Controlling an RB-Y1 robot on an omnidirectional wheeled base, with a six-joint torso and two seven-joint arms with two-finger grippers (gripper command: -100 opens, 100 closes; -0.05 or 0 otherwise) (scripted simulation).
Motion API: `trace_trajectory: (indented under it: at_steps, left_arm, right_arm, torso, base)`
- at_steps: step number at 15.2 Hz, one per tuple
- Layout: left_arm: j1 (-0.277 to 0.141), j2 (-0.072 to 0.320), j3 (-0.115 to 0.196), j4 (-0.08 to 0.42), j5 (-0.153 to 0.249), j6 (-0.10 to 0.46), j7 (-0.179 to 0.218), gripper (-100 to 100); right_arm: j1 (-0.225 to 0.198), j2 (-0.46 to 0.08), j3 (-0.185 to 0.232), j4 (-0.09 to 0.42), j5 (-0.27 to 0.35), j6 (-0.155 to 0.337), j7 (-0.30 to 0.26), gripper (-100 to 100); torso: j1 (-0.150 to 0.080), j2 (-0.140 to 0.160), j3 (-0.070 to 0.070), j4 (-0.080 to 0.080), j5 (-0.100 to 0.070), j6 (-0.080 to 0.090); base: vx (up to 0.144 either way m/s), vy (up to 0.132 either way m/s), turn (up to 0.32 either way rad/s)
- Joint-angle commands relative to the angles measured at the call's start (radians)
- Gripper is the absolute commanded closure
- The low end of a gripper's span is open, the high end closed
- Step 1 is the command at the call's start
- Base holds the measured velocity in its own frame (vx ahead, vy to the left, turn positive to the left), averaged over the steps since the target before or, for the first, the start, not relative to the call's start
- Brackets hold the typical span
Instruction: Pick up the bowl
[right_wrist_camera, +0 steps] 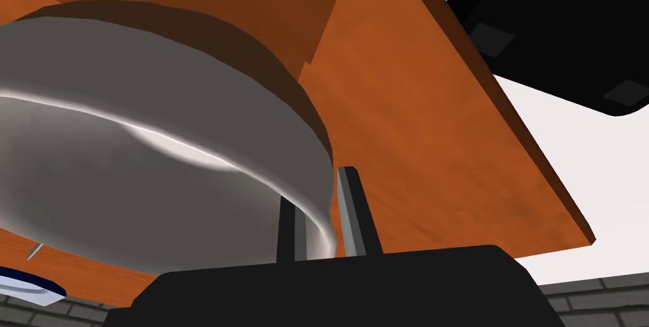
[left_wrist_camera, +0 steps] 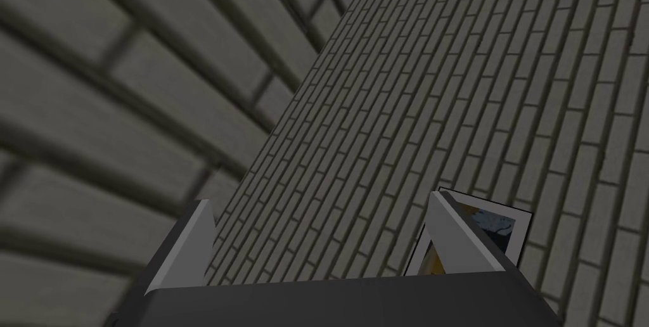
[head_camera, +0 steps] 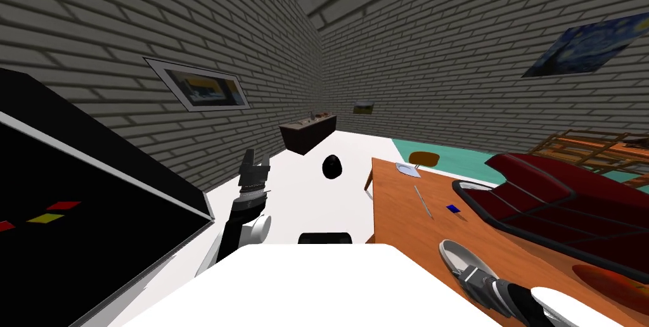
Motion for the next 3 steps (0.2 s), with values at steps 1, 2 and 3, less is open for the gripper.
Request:
trace_trajectory:
  at_steps: [1,2,3]
  left_arm:
    - [0.0,0.0,0.0,0.0,0.0,0.0,0.0,0]
    - [0.0,0.0,0.0,0.0,0.0,0.0,0.0,0]
    - [0.0,0.0,0.0,0.0,0.0,0.0,0.0,0]
  right_arm:
    - [0.008,-0.011,-0.006,-0.032,0.032,0.01,-0.05,100]
    - [0.008,-0.011,-0.006,-0.032,0.032,0.01,-0.057,100]
    - [0.008,-0.007,-0.006,-0.024,0.022,0.006,-0.035,100]
  torso:
    - [0.0,0.0,0.0,0.0,0.0,0.0]
    - [0.0,0.0,0.0,0.0,0.0,0.0]
    - [0.0,0.0,0.0,0.0,0.001,0.0]
  base:
    - [-0.051,0.003,0.037]
    - [-0.05,-0.004,0.027]
    - [-0.027,-0.005,0.012]
